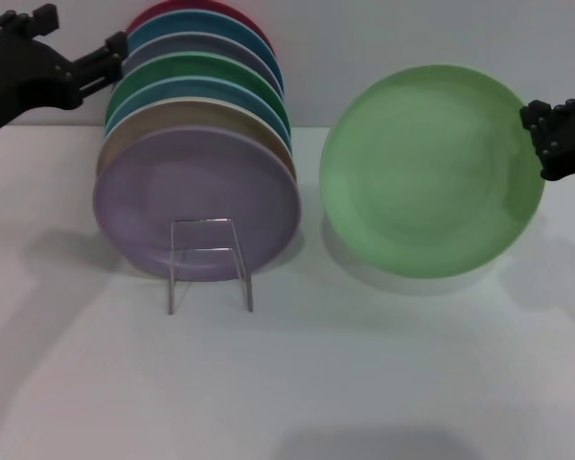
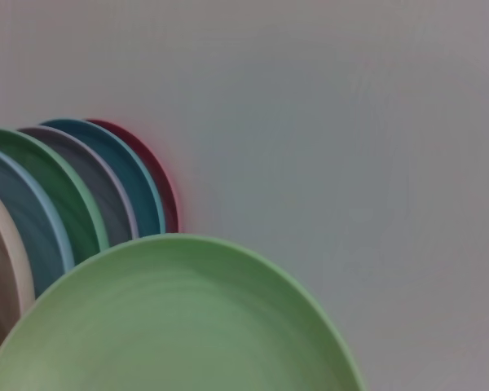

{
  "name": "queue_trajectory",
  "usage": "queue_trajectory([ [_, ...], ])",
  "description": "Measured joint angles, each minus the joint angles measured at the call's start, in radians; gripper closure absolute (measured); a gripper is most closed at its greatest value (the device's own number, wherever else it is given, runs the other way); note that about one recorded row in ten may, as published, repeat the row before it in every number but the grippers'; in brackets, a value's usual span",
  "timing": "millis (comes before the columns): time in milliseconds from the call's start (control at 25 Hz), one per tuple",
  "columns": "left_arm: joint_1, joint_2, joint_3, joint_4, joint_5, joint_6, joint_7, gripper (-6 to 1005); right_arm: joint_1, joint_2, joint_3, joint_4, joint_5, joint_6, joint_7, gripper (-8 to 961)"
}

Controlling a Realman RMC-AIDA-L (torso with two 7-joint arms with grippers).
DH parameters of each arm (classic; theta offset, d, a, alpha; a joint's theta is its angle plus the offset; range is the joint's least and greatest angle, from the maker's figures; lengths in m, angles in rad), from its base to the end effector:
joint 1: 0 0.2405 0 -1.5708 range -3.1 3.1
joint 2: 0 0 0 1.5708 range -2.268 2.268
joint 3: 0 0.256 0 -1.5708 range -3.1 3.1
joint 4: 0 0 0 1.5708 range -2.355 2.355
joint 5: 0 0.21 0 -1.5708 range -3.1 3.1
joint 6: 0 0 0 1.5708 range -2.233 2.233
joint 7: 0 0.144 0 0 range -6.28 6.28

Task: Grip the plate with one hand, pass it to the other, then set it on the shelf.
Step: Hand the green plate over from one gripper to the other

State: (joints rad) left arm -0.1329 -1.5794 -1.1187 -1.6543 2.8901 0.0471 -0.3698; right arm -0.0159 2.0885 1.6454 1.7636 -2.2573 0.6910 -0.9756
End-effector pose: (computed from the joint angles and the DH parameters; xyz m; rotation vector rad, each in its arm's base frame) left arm -0.1746 0.3436 0.0863 -2.0171 -0.4227 -0.6140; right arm 0.2009 0.3274 0.0756 -2.0552 0.4196 0.2194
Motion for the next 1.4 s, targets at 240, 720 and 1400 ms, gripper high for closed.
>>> queue_trajectory([
  [240,0.001,-0.096,-0.073,-0.052,-0.005,-0.190,0.137,257,-0.006,-0.001,0.002,-0.001,0.003,-0.001,-0.008,941],
  [720,0.013,-0.132,-0.133,-0.160,-0.131,-0.269,0.267,261,-0.043,0.001,-0.003,0.012,0.080,-0.017,-0.118,940],
  [1400,-0.022,-0.479,-0.491,-0.207,-0.618,-0.691,1.067,267,-0.103,0.004,0.049,-0.134,0.620,-0.005,-0.635,941],
])
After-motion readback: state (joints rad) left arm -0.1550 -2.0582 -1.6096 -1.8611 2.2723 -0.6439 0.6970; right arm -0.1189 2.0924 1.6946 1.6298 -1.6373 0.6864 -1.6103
